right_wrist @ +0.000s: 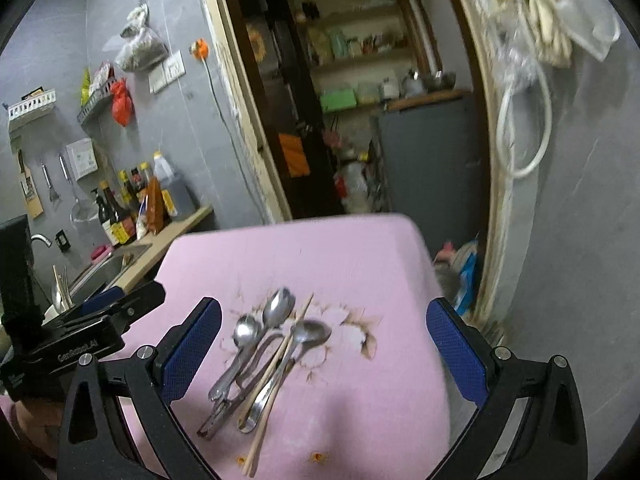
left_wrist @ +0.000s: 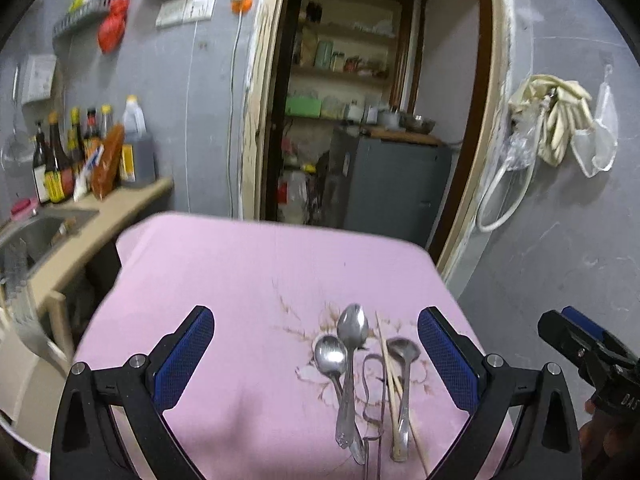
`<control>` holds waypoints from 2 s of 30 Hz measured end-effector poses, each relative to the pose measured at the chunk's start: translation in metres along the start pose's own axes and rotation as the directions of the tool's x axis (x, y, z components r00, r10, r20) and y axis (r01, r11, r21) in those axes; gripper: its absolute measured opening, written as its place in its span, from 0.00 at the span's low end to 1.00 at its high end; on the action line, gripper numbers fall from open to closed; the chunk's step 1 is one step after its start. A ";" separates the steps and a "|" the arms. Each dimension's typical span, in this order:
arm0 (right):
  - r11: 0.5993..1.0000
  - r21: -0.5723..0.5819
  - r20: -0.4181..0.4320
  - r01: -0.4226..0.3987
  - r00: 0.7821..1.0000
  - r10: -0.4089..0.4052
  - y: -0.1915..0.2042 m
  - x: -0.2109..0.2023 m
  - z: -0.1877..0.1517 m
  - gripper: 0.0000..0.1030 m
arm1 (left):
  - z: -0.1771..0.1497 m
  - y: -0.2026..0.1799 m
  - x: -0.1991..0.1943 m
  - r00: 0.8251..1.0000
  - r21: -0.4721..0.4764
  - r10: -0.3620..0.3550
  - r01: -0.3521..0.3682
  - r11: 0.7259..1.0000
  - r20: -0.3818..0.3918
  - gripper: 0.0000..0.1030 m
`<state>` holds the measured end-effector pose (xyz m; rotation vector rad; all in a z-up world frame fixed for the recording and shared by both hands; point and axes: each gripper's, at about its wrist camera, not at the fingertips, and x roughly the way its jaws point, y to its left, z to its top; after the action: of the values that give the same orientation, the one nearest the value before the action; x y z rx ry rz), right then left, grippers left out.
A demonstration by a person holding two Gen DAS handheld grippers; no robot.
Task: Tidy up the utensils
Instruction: 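Grasp a steel spoon with the left tool while the right tool grasps another spoon, then lift both held spoons and carry them toward the white holder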
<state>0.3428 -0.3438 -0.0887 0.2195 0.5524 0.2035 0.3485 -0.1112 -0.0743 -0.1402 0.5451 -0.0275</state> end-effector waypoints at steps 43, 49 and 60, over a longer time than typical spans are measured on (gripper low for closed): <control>0.844 0.514 -0.346 -0.153 0.864 0.367 -0.026 0.178 -0.070 0.11 | -0.022 0.015 0.151 0.864 -0.120 -0.234 0.202 0.972 -0.445 0.10; 0.875 0.453 -0.336 -0.168 0.877 0.342 -0.014 0.171 -0.055 0.04 | -0.018 0.012 0.143 0.873 -0.107 -0.222 0.195 0.975 -0.434 0.04; 0.894 0.384 -0.158 -0.230 0.938 0.309 0.005 0.099 -0.027 0.03 | 0.009 0.005 0.079 0.950 -0.012 -0.147 0.149 0.989 -0.277 0.02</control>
<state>0.4105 -0.3099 -0.1585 0.6421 0.7749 0.4023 0.4207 -0.1105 -0.1086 -0.1698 0.8138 -0.1987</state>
